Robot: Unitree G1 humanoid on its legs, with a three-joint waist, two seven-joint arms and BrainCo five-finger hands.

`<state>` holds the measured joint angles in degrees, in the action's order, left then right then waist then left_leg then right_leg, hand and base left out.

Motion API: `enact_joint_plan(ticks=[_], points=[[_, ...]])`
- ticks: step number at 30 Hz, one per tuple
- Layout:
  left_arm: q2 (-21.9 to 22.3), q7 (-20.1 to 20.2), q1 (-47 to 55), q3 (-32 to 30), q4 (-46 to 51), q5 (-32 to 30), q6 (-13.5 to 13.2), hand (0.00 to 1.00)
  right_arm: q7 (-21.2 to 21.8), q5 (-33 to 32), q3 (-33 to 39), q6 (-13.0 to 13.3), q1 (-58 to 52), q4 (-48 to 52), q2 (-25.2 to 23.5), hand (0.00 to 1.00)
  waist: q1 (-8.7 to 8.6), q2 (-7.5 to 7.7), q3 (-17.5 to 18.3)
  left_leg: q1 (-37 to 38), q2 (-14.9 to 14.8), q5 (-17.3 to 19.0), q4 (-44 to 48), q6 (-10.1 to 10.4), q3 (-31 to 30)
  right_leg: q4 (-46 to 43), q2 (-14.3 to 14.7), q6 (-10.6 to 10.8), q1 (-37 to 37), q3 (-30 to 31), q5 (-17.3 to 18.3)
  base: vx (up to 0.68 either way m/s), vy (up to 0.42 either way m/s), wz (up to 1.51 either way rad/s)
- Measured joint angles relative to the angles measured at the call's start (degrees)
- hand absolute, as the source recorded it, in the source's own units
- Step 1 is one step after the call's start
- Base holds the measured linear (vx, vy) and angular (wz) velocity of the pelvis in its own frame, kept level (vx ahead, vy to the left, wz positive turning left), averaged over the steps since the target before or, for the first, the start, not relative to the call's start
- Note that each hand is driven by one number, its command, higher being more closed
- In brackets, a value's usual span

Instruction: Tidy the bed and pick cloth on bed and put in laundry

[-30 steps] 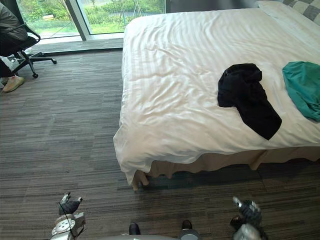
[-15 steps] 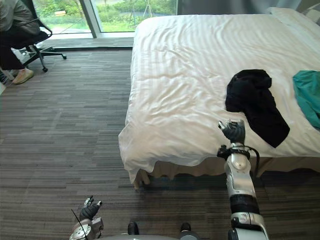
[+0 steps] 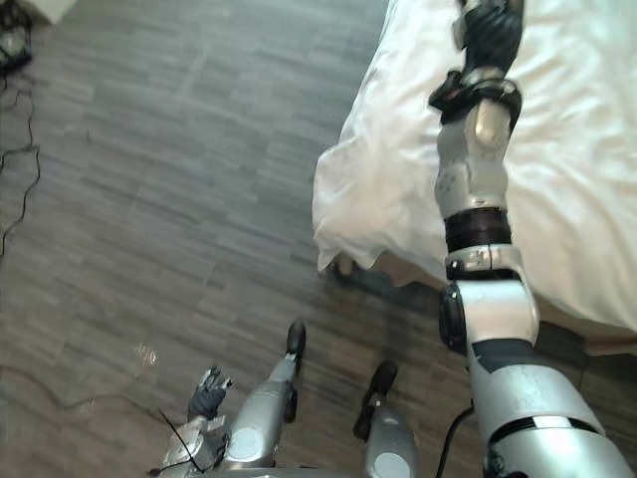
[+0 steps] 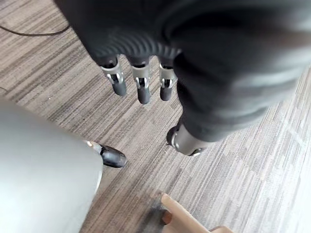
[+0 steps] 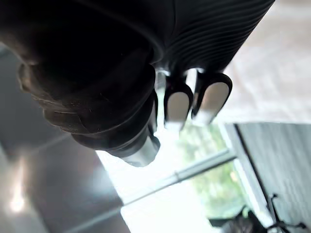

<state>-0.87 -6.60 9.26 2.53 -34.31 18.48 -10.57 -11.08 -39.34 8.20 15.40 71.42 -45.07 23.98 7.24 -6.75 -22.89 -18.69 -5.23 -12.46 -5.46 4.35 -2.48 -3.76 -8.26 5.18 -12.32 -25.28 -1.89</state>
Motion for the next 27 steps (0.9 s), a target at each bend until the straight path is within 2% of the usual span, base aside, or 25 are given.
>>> enact_joint_plan(ticks=[4, 5, 7, 10, 15, 17, 18, 19, 20, 22, 23, 24, 25, 27], points=[[0.11, 0.43, -2.21, 4.9, 3.02, 0.71, -0.59, 0.0, -1.47, -5.19, 1.42, -0.02, 2.04, -8.78, 4.1, 1.0, 0.13, -3.13, -2.96, -4.29, 0.68, -1.33, 0.02, 0.06, -0.5, -1.23, -0.94, 0.12, -4.43, -0.3, -0.43, -0.02, 0.012, 0.05], [0.18, 0.51, -3.33, 7.26, 4.07, 1.16, -1.14, 0.0, -1.07, -6.2, 1.28, 0.09, 2.79, -12.85, 6.23, 1.0, 0.24, -4.47, -3.88, -5.85, 0.82, -1.61, 0.02, 0.1, -0.26, -1.88, -1.27, 0.19, -6.45, 0.12, -0.52, -0.02, -0.003, -0.09], [0.2, 0.72, -4.57, 9.16, 4.75, 1.24, -1.41, 0.0, 0.12, -6.21, -0.28, 1.2, 5.29, -12.73, 7.7, 1.0, 0.03, -5.76, -4.43, -7.64, 0.86, -1.91, 0.01, -0.11, 0.48, -2.73, -1.57, 0.16, -9.1, 0.97, -0.61, -0.02, -0.012, -0.23], [0.14, 1.52, -6.02, 11.01, 4.76, 1.27, -1.67, 0.0, 1.28, -6.19, -2.54, 0.96, 8.38, -15.35, 9.27, 1.0, -0.04, -6.06, -4.48, -8.94, 0.89, -1.93, 0.01, -0.1, 2.02, -3.8, -1.88, 0.2, -11.96, 2.98, -0.71, -0.01, -0.013, -0.27], [0.09, 1.53, -7.58, 13.26, 4.45, 1.27, -1.84, 0.0, 3.83, -5.08, -2.36, 1.3, 6.06, -13.99, 10.03, 1.0, -0.72, -5.93, -4.42, -9.45, 1.2, -1.81, 0.02, -0.18, 3.92, -4.13, -1.96, 0.45, -13.84, 4.97, -0.92, 0.0, -0.012, -0.13], [-0.24, 1.41, -7.69, 12.49, 4.44, 1.25, -1.84, 0.0, 3.88, -5.04, -0.56, 1.98, 2.08, -10.32, 9.03, 1.0, -1.78, -5.48, -4.33, -9.15, 1.42, -1.57, 0.03, -0.53, 4.35, -3.97, -2.08, 0.81, -13.77, 5.43, -1.25, 0.02, 0.001, -0.11], [-0.81, 1.33, -7.58, 11.47, 4.3, 1.24, -1.77, 0.0, 4.01, -4.99, 1.81, 2.28, -1.73, -7.0, 7.12, 1.0, -2.68, -4.47, -4.11, -8.76, 1.5, -1.22, 0.03, -1.04, 5.03, -4.0, -2.16, 0.89, -13.67, 6.07, -1.3, 0.05, -0.008, -0.23], [-1.51, 1.22, -7.43, 9.99, 4.05, 1.23, -1.73, 0.0, 4.12, -4.91, 3.89, 2.43, -5.87, -3.57, 4.51, 1.0, -3.7, -2.75, -3.95, -8.01, 1.58, -1.04, 0.04, -1.26, 6.22, -3.99, -2.28, 0.96, -13.34, 7.07, -1.34, 0.06, -0.012, -0.32], [-1.86, 1.19, -7.42, 9.1, 3.78, 1.21, -1.64, 0.0, 4.13, -4.85, 5.18, 2.49, -8.36, -1.92, 3.19, 1.0, -4.08, -1.82, -3.53, -7.71, 1.61, -0.87, 0.04, -1.48, 6.8, -4.01, -2.31, 0.98, -13.35, 7.66, -1.35, 0.07, -0.021, -0.39], [-2.56, 0.98, -6.82, 6.11, 3.23, 1.2, -1.58, 0.0, 4.13, -4.81, 11.46, 2.77, -19.08, 3.55, -2.31, 1.0, -6.23, 1.78, -1.71, -6.04, 1.86, 0.07, 0.04, -2.16, 8.72, -4.19, -2.58, 1.3, -12.84, 9.34, -1.11, 0.07, -0.017, -0.34], [-2.75, 0.88, -6.6, 5.56, 3.2, 1.2, -1.58, 0.0, 4.13, -4.82, 12.92, 2.79, -21.7, 4.74, -3.54, 1.0, -6.6, 2.62, -1.27, -5.58, 1.92, 0.4, 0.04, -2.23, 9.28, -4.31, -2.67, 1.39, -12.79, 9.85, -1.04, 0.08, -0.006, -0.39], [-2.91, 0.45, -6.53, 4.44, 3.07, 1.16, -1.35, 0.0, 4.0, -4.82, 16.21, 2.77, -27.08, 6.52, -5.16, 1.0, -6.81, 4.14, -0.47, -4.73, 2.04, 1.07, 0.04, -2.3, 10.6, -4.38, -2.77, 1.47, -12.76, 11.11, -0.99, 0.07, 0.003, -0.45], [-2.7, 0.18, -6.53, 3.84, 3.02, 1.14, -1.14, 0.0, 2.41, -5.02, 20.35, 1.81, -32.53, 6.1, -6.16, 1.0, -7.04, 5.18, 0.13, -4.01, 2.23, 1.56, 0.02, -2.46, 11.63, -4.38, -2.92, 1.55, -12.64, 11.83, -0.94, 0.08, 0.008, -0.43], [-2.48, 0.21, -6.54, 3.51, 2.88, 1.13, -0.99, 0.0, -0.65, -5.24, 26.6, -0.32, -40.78, 3.72, -7.0, 1.0, -7.27, 5.51, 0.31, -3.11, 2.4, 2.37, 0.01, -2.55, 12.86, -4.34, -3.06, 1.65, -12.4, 13.01, -0.86, 0.08, 0.012, -0.34]])
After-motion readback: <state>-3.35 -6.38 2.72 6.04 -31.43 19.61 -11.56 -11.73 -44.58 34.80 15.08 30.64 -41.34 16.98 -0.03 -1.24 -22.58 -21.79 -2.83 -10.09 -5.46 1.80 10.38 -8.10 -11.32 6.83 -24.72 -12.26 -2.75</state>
